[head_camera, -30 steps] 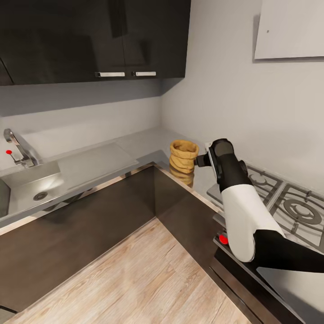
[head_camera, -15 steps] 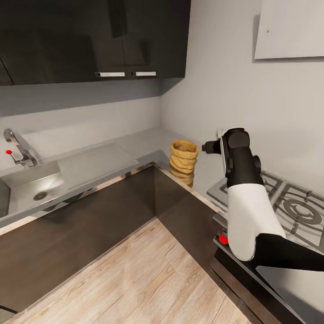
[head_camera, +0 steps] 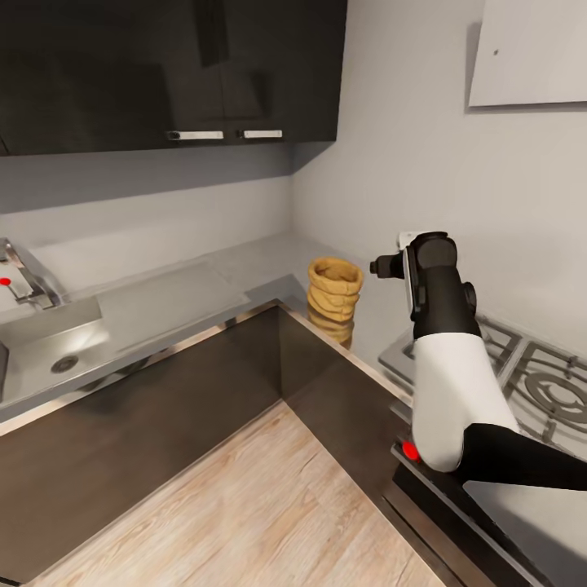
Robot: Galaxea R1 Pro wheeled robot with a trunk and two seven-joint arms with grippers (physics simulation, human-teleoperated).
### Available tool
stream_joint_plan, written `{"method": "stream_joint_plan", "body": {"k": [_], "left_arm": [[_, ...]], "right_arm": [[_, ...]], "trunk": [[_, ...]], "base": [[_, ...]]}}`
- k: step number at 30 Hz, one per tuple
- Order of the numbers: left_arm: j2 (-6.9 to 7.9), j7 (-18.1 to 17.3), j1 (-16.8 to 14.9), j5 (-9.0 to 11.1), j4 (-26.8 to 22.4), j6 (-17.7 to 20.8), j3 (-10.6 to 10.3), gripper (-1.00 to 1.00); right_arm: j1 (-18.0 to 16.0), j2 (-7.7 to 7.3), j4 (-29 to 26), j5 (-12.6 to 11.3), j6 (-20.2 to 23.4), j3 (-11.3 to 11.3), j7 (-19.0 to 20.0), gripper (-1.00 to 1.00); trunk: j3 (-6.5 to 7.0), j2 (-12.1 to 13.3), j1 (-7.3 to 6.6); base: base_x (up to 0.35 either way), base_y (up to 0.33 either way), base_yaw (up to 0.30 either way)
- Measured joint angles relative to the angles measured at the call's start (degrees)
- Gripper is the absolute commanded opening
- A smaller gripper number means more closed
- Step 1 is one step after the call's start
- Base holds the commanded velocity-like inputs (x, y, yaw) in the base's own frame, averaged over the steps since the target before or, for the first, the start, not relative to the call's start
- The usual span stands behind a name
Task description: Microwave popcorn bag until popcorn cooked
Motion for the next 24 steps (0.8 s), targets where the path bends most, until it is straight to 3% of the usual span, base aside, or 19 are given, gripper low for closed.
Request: {"method": "stream_joint_plan", "body": {"k": [24], "left_arm": [[-0.04,0.0,0.0,0.0,0.0,0.0,0.0,1.0]], "right_arm": [[0.1,0.0,2.6,0.2,0.0,0.2,0.0,1.0]], "trunk": [[0.0,0.0,0.01]], "base": [[0.297,0.0,0.0]]}}
